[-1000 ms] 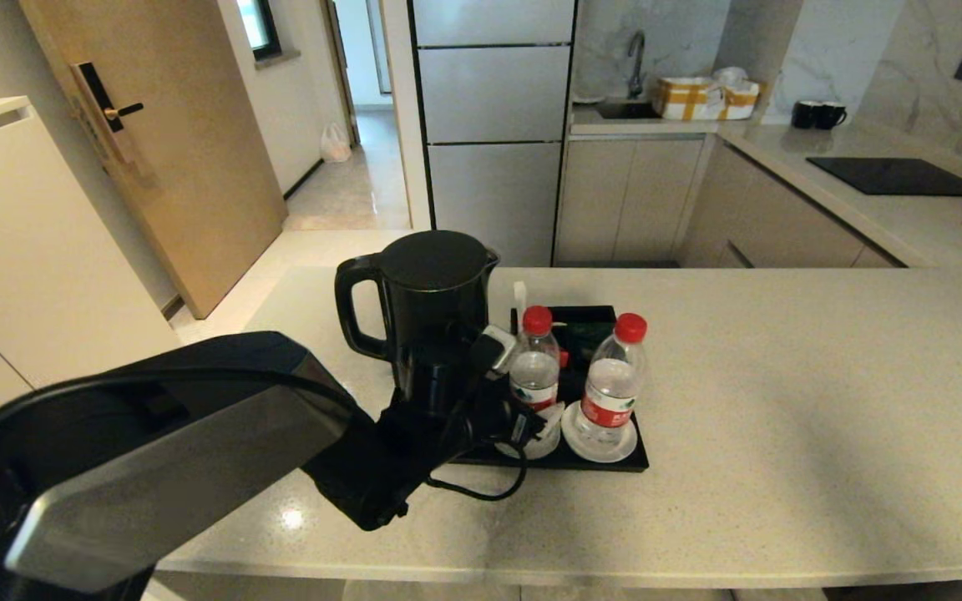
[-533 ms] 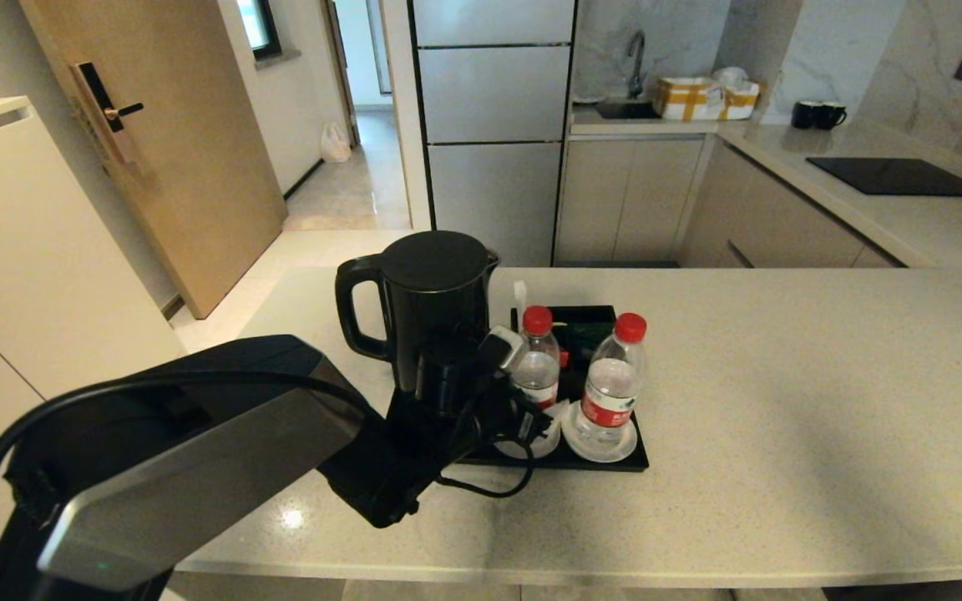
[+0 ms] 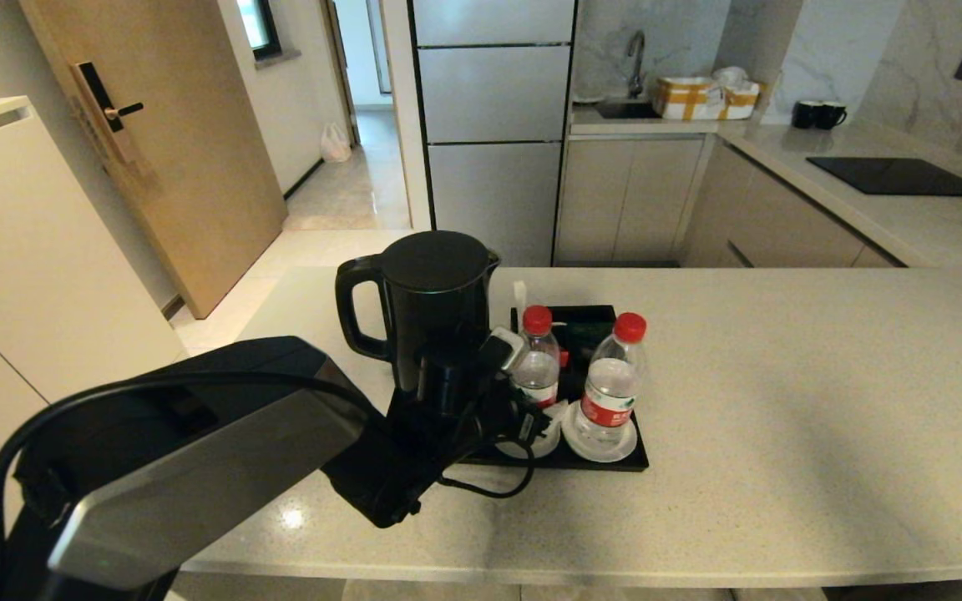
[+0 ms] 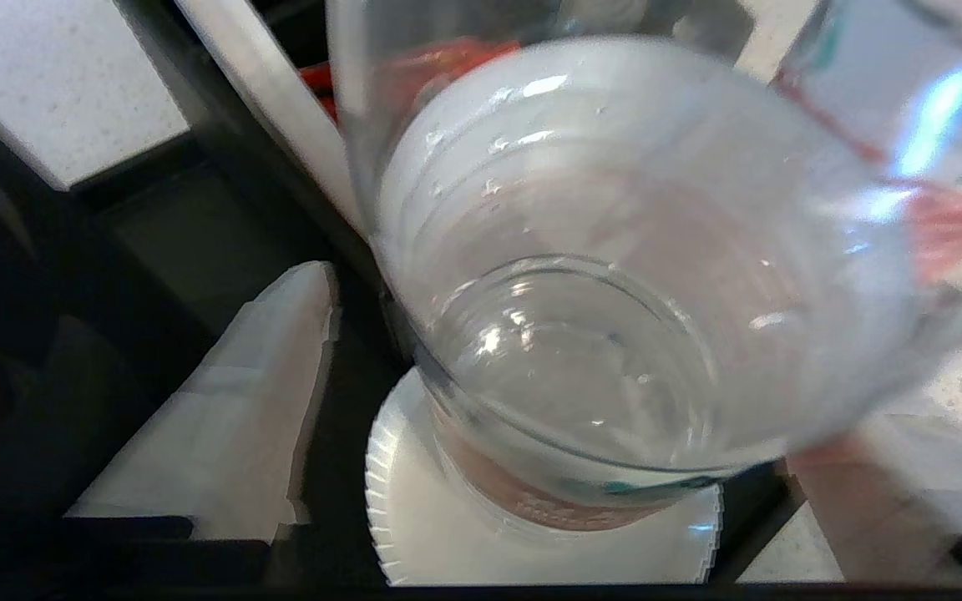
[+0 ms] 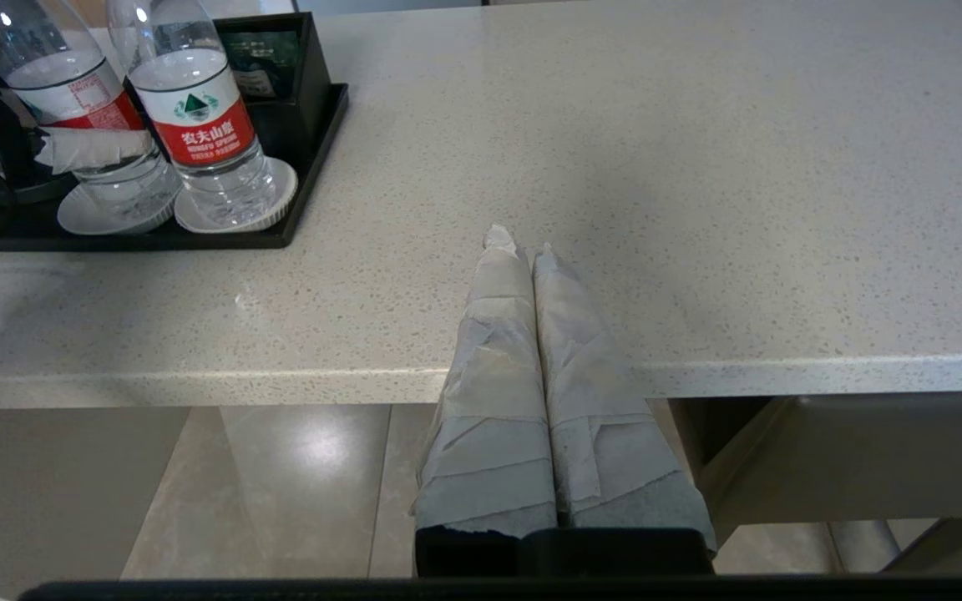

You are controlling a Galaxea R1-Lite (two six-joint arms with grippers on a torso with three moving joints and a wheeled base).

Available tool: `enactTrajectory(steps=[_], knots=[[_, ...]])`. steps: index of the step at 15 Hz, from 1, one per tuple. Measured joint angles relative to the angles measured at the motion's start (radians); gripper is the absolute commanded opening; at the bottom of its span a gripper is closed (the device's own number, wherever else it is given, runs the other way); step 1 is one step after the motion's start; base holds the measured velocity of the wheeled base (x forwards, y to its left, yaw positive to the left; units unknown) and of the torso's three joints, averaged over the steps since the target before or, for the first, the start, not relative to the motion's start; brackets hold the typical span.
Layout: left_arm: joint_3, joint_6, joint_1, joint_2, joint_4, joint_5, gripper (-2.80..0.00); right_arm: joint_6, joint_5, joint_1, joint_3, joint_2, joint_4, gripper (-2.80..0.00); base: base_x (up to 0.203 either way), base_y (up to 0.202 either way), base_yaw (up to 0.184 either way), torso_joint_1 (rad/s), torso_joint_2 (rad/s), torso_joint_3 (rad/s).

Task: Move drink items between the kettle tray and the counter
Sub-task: Pick up the bottled water

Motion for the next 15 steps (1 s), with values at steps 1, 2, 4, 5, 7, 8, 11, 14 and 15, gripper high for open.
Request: enactTrajectory(steps=[1, 2, 4, 5, 7, 8, 11, 14, 15], knots=[[-0.001, -0.001, 0.000, 0.001, 0.001, 0.000, -2.80, 0.000, 0.000, 0.000, 0.000, 0.000, 0.000, -2.80, 0.000, 0.000, 0.000, 0.000, 0.00, 0.000], [0.000, 0.000, -0.001, 0.000, -0.003, 0.000, -2.80, 0.000, 0.000, 0.000, 0.000, 0.000, 0.000, -2.80, 0.000, 0.000, 0.000, 0.000, 0.00, 0.000], [0.001, -0.001, -0.001, -0.001, -0.004, 0.000, -2.80, 0.000, 0.000, 0.000, 0.000, 0.000, 0.000, -2.80, 0.000, 0.000, 0.000, 0.000, 0.00, 0.000], [0.001, -0.002, -0.001, -0.001, -0.004, -0.001, -2.80, 0.000, 0.000, 0.000, 0.000, 0.000, 0.000, -2.80, 0.000, 0.000, 0.000, 0.000, 0.00, 0.000], [0.002, -0.002, -0.002, -0.002, -0.005, 0.000, -2.80, 0.000, 0.000, 0.000, 0.000, 0.000, 0.000, -2.80, 0.000, 0.000, 0.000, 0.000, 0.00, 0.000], [0.004, -0.002, -0.003, -0.003, -0.005, 0.000, -2.80, 0.000, 0.000, 0.000, 0.000, 0.000, 0.000, -2.80, 0.000, 0.000, 0.000, 0.000, 0.00, 0.000], [0.008, -0.002, -0.005, -0.005, -0.007, 0.000, -2.80, 0.000, -0.001, 0.000, 0.000, 0.000, 0.000, -2.80, 0.000, 0.000, 0.000, 0.000, 0.00, 0.000], [0.012, -0.002, -0.006, -0.008, -0.007, 0.000, -2.80, 0.000, 0.000, 0.000, 0.000, 0.000, 0.000, -2.80, 0.000, 0.000, 0.000, 0.000, 0.00, 0.000], [0.025, -0.005, -0.008, -0.020, -0.006, 0.000, -2.80, 0.000, 0.000, 0.000, 0.000, 0.000, 0.000, -2.80, 0.000, 0.000, 0.000, 0.000, 0.00, 0.000]])
